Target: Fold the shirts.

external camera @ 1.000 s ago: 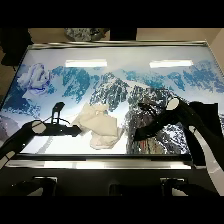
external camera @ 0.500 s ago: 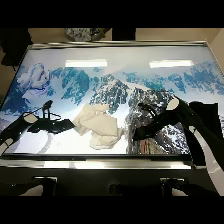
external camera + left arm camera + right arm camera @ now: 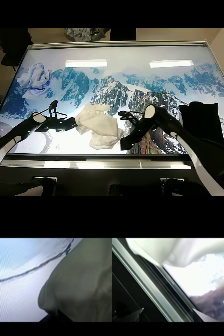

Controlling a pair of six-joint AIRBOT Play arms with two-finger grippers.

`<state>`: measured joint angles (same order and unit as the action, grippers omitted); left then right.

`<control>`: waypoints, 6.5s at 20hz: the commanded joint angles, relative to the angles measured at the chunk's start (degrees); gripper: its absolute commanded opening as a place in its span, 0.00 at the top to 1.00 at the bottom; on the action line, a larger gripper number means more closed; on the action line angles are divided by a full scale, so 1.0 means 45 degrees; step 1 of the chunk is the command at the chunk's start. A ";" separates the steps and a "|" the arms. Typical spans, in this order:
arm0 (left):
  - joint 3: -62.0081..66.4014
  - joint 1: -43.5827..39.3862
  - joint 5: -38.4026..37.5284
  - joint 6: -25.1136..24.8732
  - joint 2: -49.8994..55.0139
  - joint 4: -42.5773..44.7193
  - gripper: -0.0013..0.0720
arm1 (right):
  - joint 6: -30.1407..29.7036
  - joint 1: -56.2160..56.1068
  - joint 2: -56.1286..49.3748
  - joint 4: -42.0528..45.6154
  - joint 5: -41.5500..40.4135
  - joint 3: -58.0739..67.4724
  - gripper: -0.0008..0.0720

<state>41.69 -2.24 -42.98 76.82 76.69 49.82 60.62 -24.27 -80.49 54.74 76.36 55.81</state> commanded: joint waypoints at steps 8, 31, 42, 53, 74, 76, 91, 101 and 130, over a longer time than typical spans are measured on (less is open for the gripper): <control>0.0019 -0.0034 -0.0233 -0.0753 -0.0505 -0.0078 0.94 | 0.0432 -0.1093 -0.0942 -0.1467 -0.4425 0.0000 0.15; 0.9607 0.4590 0.0680 -0.0151 -0.9641 -0.0141 0.95 | 0.3963 -0.1078 0.7893 1.2371 -0.1059 1.0307 0.93; 0.5008 0.4590 -0.4906 0.0928 -0.9466 0.2079 0.95 | 0.2132 -0.1064 0.5508 1.0783 0.3356 0.6693 0.93; 0.4585 0.4274 -0.2025 -0.1117 0.0772 -0.0233 0.94 | 0.0806 0.4420 -0.1467 0.0102 -0.7660 0.4430 0.92; 0.2958 0.5527 -0.7053 -0.1224 0.2327 0.0554 0.31 | -0.1496 0.8986 -0.1243 0.1753 0.1632 0.3177 0.20; 0.2744 0.5110 -0.6222 -0.1171 0.2327 0.0554 0.37 | -0.1530 0.8986 -0.1243 0.1749 0.1525 0.3070 0.20; 0.2229 0.4221 -0.4857 -0.0058 0.2307 0.1768 0.75 | -0.1855 0.8986 -0.1243 0.1685 0.1438 0.3031 0.20; 0.2293 0.4129 -0.4915 -0.0073 0.1967 0.1690 0.94 | -0.3206 0.8986 -0.1666 -0.2827 -0.1792 -0.0058 0.11; 0.5756 0.4158 -0.3220 -0.1103 -0.1467 0.1214 0.95 | -0.6212 0.9029 -0.0748 -0.6475 -0.1787 0.3332 0.93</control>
<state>59.35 16.40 -63.77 73.41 76.49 55.59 35.88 16.25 -88.29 25.74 67.22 62.92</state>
